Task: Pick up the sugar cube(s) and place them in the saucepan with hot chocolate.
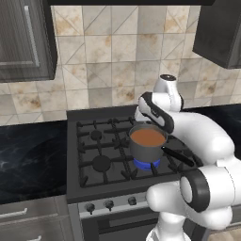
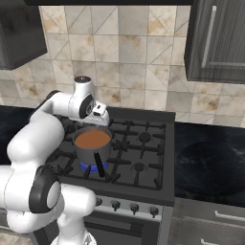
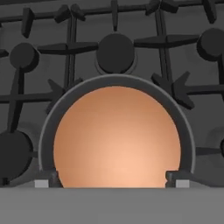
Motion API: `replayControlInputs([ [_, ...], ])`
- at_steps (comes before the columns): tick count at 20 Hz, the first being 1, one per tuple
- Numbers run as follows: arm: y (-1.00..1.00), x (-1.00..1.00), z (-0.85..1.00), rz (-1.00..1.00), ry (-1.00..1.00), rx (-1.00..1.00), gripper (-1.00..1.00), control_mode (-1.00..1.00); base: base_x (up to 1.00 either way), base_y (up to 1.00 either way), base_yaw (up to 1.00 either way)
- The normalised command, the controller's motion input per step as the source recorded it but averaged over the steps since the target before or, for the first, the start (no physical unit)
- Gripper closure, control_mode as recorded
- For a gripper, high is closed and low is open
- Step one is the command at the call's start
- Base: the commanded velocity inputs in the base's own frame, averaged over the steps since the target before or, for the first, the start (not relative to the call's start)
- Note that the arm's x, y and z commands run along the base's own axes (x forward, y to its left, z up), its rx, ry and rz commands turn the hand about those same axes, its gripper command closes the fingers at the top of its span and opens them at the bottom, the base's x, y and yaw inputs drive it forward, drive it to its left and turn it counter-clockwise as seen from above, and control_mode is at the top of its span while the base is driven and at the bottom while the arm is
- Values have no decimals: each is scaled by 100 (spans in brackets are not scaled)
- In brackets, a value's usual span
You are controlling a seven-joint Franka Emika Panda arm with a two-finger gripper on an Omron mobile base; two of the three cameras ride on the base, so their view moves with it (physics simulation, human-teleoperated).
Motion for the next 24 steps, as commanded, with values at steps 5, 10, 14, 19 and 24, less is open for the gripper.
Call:
replayControlInputs([
  [5, 2, -17, 54, 0, -26, -1, -100, -100, 0, 0, 0],
  [10, 0, -53, 4, 0, -13, 0, -100, -100, 0, 0, 0],
  [14, 0, -37, 0, 0, -8, 0, -100, -100, 0, 0, 0],
  [19, 0, -20, 0, 0, -9, 0, -100, -100, 0, 0, 0],
  [24, 0, -15, 2, 0, -13, 0, -100, -100, 0, 0, 0],
])
